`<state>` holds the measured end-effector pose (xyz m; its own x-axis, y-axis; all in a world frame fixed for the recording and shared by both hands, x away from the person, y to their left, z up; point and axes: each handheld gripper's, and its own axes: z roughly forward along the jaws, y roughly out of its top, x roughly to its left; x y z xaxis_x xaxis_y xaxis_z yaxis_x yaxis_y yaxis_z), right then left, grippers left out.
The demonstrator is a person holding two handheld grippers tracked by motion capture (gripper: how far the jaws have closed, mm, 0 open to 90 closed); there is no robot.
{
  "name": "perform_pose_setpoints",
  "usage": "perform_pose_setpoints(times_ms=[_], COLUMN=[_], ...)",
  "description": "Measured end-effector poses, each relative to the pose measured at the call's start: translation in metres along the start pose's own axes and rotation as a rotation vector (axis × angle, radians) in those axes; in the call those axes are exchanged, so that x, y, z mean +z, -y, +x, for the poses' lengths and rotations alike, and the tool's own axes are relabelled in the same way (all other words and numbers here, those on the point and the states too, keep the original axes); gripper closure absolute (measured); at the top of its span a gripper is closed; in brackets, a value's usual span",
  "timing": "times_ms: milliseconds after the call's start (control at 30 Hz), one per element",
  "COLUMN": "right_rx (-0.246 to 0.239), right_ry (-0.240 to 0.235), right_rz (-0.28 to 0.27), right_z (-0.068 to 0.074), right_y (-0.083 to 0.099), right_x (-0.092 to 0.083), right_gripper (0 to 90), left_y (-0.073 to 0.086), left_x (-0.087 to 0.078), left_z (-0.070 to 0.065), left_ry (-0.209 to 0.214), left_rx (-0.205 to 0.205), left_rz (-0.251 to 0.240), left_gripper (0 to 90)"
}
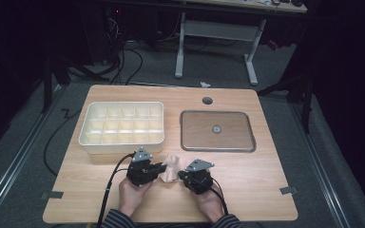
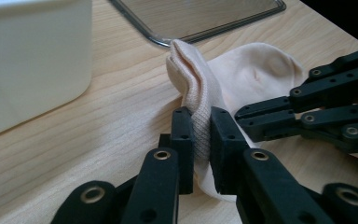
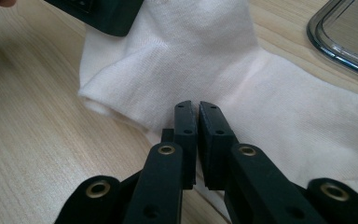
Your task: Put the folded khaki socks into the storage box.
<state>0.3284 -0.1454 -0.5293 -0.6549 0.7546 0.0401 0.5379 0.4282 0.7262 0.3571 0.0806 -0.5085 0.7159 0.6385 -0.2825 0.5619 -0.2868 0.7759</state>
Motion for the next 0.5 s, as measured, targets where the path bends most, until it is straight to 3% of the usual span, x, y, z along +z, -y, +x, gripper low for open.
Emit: perform_pose_setpoints(times_ms=[267,500], right_rx=[-0.019,-0.008], right_ry=[-0.01,-0.035], right_rz=[0.022,0.023], right_z=[0.001,0.003], right_y=[-0.006,-0.011], right_x=[0.004,0.009], right_gripper=[86.1,86.0], left_y=[-0.001,-0.003], left_x=[-0.005,-0.011], left_z=[0.0,0.002], left_ry=[0.03,0.045], left_rx=[-0.01,-0.028], left_rz=[-0.029,-0.048], left_gripper=[81.5,81.6])
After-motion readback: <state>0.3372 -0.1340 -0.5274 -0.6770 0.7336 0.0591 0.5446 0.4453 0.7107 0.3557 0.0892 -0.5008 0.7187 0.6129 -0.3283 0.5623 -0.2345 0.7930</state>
